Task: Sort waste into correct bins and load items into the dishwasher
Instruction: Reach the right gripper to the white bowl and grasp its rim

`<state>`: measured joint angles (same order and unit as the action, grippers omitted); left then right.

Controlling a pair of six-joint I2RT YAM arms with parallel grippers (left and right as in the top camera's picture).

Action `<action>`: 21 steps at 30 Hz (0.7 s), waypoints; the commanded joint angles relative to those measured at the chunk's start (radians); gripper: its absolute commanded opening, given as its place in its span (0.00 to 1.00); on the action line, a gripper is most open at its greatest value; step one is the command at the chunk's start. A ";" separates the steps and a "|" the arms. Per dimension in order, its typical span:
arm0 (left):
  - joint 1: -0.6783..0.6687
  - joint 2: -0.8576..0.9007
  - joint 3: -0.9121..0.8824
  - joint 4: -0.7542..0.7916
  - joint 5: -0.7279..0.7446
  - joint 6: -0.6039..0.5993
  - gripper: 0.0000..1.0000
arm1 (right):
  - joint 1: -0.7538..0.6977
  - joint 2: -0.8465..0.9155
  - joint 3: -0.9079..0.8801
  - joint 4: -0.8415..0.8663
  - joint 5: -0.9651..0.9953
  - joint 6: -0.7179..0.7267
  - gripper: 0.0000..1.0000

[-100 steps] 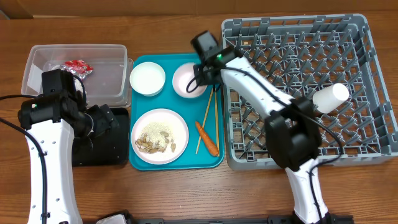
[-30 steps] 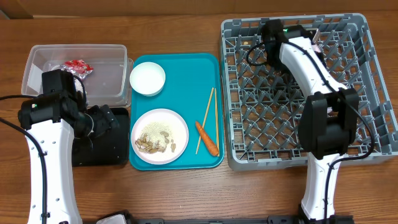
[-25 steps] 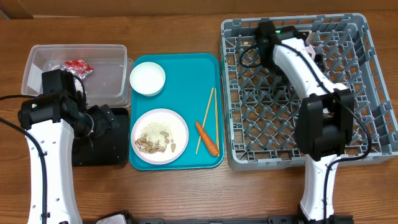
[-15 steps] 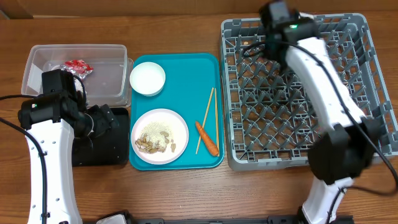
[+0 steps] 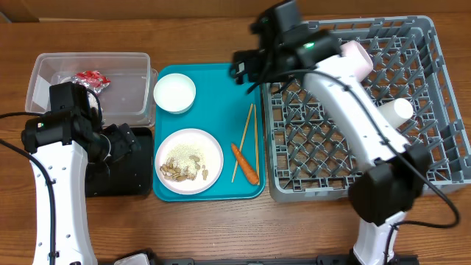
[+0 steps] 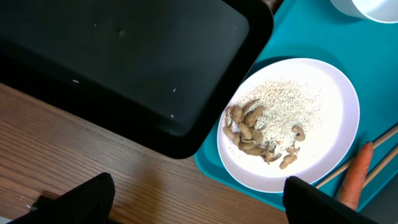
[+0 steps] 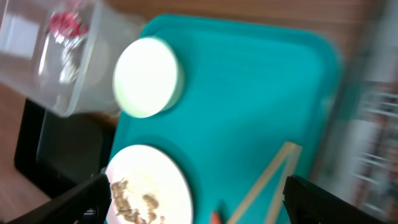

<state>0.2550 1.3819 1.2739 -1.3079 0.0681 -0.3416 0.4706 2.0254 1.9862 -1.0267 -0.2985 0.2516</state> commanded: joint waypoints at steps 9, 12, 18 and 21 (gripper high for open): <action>0.000 -0.001 -0.003 0.001 0.004 0.005 0.89 | 0.158 0.171 -0.003 0.208 -0.031 0.037 0.85; 0.000 -0.001 -0.003 0.000 0.004 0.005 0.89 | 0.179 0.214 -0.003 0.250 0.038 0.100 0.83; 0.000 -0.001 -0.003 0.000 0.004 0.005 0.89 | 0.191 0.289 -0.003 0.325 0.073 0.151 0.81; 0.000 -0.001 -0.003 0.000 0.004 0.005 0.88 | 0.192 0.314 -0.003 0.376 0.073 0.189 0.76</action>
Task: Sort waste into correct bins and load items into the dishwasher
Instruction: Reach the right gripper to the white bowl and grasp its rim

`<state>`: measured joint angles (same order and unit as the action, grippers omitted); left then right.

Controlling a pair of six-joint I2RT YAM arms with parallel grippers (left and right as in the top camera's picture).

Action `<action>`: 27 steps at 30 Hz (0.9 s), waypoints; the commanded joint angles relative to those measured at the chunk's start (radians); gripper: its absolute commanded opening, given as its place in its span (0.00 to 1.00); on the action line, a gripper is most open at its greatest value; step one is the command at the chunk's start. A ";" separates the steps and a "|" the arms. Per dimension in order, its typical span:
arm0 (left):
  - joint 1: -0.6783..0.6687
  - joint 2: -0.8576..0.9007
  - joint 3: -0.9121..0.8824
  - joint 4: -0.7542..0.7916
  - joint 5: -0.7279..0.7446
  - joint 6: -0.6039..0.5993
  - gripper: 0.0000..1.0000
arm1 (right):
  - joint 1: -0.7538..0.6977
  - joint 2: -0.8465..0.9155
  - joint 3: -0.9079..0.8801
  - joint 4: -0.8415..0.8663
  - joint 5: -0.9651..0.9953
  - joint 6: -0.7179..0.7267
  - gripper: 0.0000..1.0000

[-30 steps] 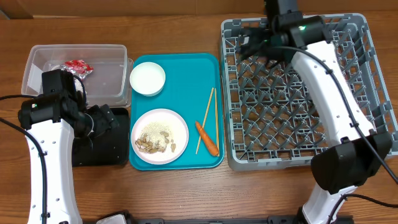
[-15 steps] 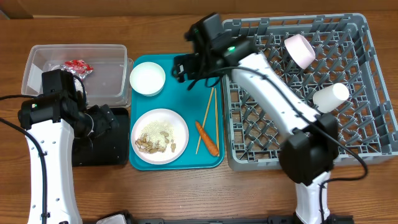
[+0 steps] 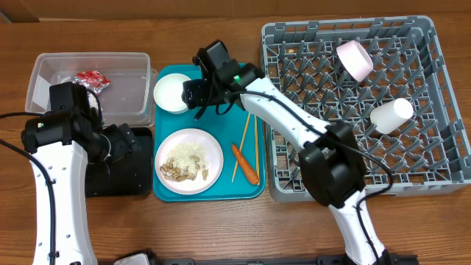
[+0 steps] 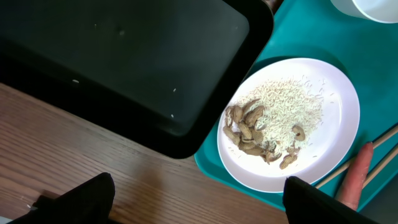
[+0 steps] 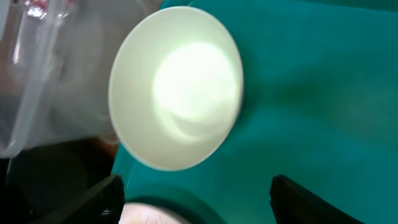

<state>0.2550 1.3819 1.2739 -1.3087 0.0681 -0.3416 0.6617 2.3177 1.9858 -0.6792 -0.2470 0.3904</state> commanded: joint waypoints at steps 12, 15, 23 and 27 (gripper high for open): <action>0.000 -0.001 -0.003 0.002 0.004 0.005 0.88 | 0.002 0.080 -0.003 0.114 0.014 0.060 0.54; 0.000 -0.001 -0.003 0.002 0.004 0.005 0.88 | 0.005 0.091 -0.003 0.114 0.014 0.060 0.55; 0.000 -0.001 -0.003 0.002 0.004 0.005 0.89 | 0.018 0.126 -0.003 0.117 0.010 0.060 0.45; 0.000 -0.001 -0.003 0.002 0.004 0.005 0.89 | 0.011 0.121 0.000 0.114 0.020 0.060 0.04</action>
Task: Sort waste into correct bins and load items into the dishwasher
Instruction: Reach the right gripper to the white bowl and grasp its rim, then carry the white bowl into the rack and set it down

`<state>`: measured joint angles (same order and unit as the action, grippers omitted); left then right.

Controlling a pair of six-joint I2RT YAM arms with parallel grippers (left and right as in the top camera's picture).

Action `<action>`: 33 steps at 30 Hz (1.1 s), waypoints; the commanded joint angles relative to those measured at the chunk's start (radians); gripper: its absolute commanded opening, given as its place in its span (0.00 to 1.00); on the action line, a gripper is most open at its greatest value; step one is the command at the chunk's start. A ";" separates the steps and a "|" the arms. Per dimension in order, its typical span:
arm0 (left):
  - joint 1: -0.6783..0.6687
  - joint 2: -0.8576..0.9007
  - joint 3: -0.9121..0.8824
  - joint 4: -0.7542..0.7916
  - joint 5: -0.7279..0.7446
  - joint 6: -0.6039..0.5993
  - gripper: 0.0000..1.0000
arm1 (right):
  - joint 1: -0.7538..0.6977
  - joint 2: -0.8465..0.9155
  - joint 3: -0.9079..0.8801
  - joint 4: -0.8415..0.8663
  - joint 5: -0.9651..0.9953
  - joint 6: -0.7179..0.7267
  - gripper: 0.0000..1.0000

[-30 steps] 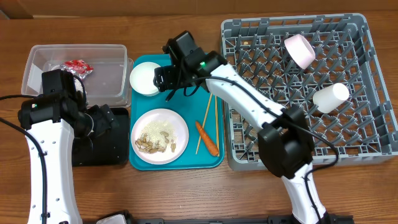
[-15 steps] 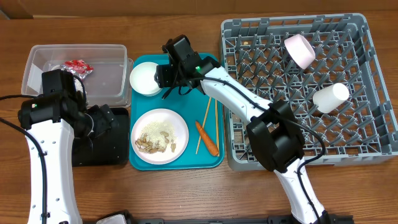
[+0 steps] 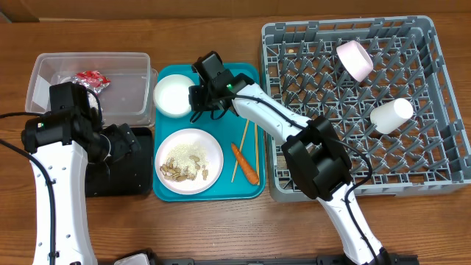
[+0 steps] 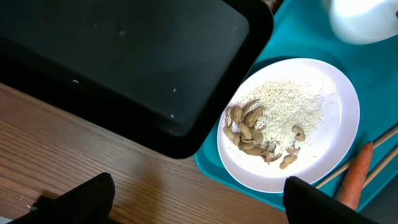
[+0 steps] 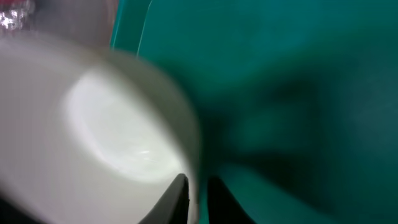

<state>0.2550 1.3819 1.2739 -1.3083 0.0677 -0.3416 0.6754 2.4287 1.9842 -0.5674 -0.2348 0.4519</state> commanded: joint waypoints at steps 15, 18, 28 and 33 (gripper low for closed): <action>0.000 -0.001 -0.003 0.007 0.003 0.005 0.89 | -0.220 -0.339 0.057 -0.327 0.509 -0.170 0.04; 0.000 -0.001 -0.003 0.014 0.003 0.005 0.89 | -0.294 -0.444 0.057 -0.436 0.748 -0.247 0.04; 0.000 -0.001 -0.003 0.027 0.004 0.005 0.89 | -0.456 -0.452 -0.072 -0.936 1.472 0.491 0.04; 0.000 -0.001 -0.003 0.026 0.004 0.024 0.89 | -0.496 -0.450 -0.221 -0.919 1.462 0.545 0.04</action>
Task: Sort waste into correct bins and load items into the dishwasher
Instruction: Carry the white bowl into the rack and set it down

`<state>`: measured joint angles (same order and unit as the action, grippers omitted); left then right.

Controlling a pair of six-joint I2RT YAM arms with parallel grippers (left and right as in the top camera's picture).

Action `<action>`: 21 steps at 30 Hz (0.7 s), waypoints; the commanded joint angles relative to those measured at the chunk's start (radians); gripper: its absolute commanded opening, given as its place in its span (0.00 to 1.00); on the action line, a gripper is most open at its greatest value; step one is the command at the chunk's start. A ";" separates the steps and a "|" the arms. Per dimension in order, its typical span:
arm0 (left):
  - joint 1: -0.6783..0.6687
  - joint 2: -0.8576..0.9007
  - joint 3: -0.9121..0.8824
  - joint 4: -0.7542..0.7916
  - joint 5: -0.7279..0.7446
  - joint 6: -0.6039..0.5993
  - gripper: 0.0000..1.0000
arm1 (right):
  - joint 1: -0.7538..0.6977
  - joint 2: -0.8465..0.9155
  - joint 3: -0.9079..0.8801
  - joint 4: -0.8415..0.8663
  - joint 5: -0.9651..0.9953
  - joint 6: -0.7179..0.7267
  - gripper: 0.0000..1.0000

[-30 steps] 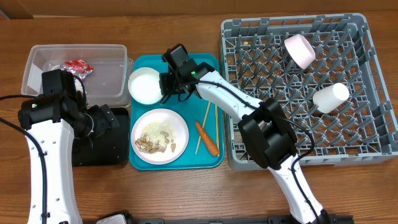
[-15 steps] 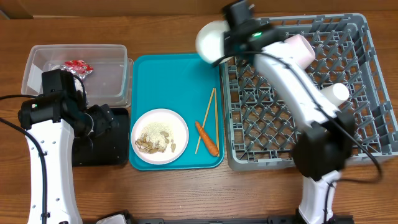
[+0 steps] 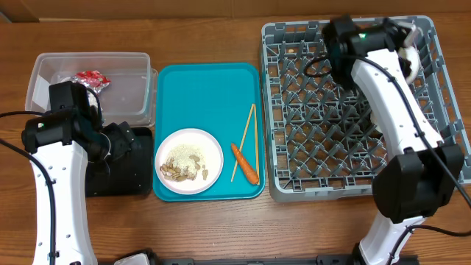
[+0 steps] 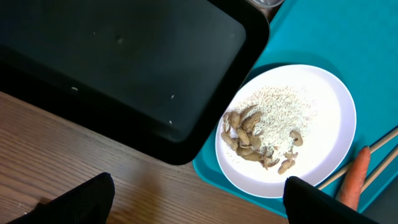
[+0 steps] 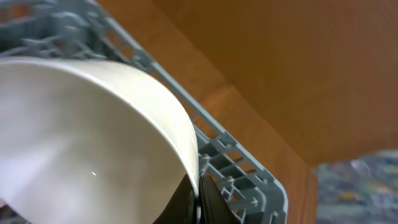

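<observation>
My right gripper [image 5: 199, 200] is shut on the rim of a white bowl [image 5: 87, 137]. It holds the bowl on edge over the far right corner of the grey dish rack [image 3: 309, 147]; the bowl [image 3: 412, 57] shows there beside the gripper [image 3: 405, 40]. The right arm hides any cups in the rack. A white plate of rice and nuts [image 3: 189, 160], a carrot [image 3: 245, 163] and chopsticks [image 3: 246, 140] lie on the teal tray [image 3: 206, 88]. My left gripper [image 4: 199, 208] is open and holds nothing, just left of the plate [image 4: 286, 130], above the black bin [image 4: 112, 62].
A clear plastic container [image 3: 88, 81] with a red wrapper [image 3: 92, 78] stands at the back left. The black bin [image 3: 121, 173] lies in front of it, beside the tray. The carrot [image 4: 351, 186] is at the tray's front right. Bare wooden table runs along the front edge.
The white bowl has left the tray's back left corner and is now held over the rack's far right corner, my right gripper still shut on it. The left wrist view shifted slightly.
First my right gripper was open near the tray's back edge, the bowl standing on the tray. Then it hung open right over the bowl. Then it was shut on the bowl's rim. Now the bowl is over the rack. The left arm stayed over the black bin.
</observation>
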<state>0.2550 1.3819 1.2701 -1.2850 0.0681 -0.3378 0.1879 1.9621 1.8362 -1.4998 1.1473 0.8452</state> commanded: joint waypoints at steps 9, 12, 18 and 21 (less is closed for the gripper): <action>0.000 -0.001 0.000 0.003 0.004 0.020 0.89 | 0.088 0.017 -0.210 0.050 0.055 0.181 0.04; 0.000 -0.001 0.000 0.004 0.004 0.020 0.89 | 0.135 0.017 -0.214 0.050 0.040 0.180 0.04; 0.000 -0.001 0.000 0.004 0.004 0.020 0.89 | 0.182 0.017 -0.238 0.058 0.018 0.181 0.04; 0.000 -0.001 0.000 0.004 0.004 0.020 0.89 | 0.182 0.017 -0.258 0.047 0.026 0.181 0.04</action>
<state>0.2550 1.3819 1.2701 -1.2846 0.0681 -0.3374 0.3752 1.9759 1.6051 -1.4452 1.1561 1.0023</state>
